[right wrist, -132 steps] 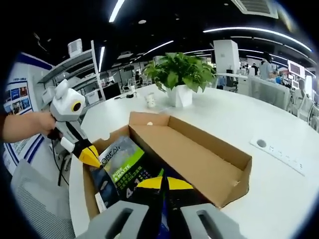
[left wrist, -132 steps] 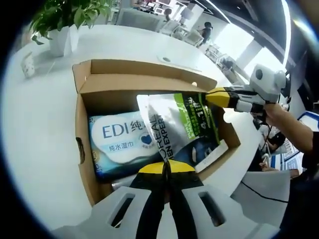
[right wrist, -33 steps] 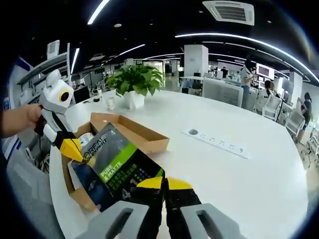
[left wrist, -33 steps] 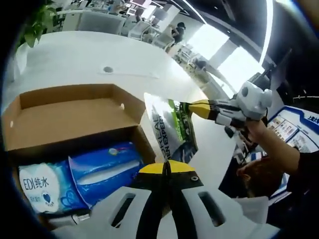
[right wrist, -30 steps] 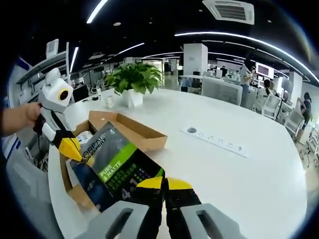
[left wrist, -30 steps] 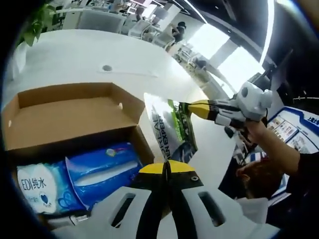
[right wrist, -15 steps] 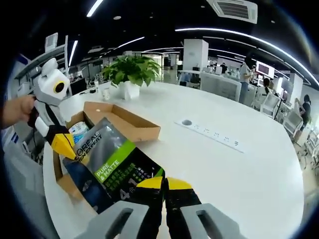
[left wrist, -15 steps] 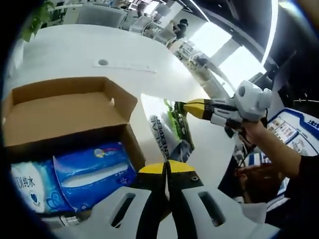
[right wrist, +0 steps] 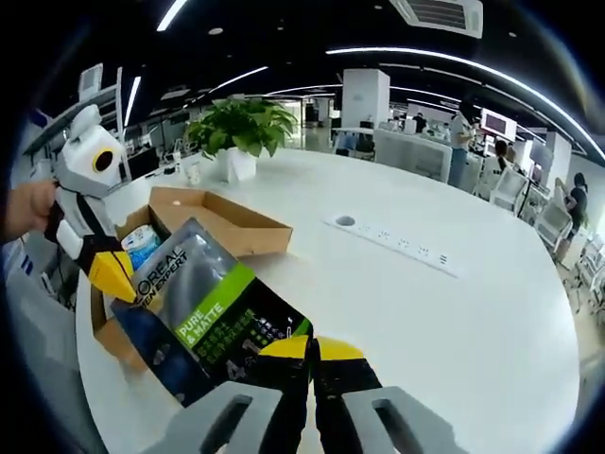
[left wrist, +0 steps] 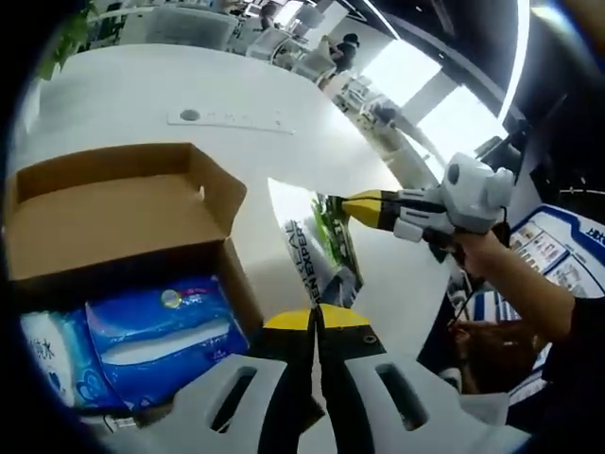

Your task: Operate the shoe box by opening the lid, removing the specified soft item, and placing it in the target area until the item is outside and the box remains undamaged.

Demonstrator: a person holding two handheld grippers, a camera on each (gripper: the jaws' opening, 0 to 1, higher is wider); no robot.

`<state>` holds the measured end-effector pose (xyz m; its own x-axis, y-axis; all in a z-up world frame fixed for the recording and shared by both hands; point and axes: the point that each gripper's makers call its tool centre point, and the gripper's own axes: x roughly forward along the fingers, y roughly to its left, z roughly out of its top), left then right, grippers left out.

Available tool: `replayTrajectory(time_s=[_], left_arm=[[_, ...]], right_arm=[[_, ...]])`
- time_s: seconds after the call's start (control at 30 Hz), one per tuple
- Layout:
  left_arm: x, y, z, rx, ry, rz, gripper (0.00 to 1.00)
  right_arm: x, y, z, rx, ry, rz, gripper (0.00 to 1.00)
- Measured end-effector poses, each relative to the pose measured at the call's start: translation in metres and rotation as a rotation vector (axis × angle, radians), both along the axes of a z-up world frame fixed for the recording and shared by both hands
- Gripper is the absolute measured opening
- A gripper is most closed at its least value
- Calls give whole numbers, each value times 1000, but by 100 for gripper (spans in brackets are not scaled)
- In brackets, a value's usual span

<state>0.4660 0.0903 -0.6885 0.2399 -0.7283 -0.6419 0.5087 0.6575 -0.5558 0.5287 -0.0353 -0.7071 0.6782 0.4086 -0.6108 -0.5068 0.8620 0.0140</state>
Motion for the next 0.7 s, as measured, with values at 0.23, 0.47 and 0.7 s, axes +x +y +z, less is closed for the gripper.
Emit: replayTrajectory(time_s=[0.23,0.47,0.7], left_arm=[[4,-6,-8,43,-15,-6,0],[10,-11,-14,65,-25,-11,0],[10,-14,-26,117,-57,-24,0]], right_arm=[[3,-5,-15,0,19,-23,0],[9,-10,-23,-9,32,-34,0],[11,-13,-33,-20,41,-35,0]])
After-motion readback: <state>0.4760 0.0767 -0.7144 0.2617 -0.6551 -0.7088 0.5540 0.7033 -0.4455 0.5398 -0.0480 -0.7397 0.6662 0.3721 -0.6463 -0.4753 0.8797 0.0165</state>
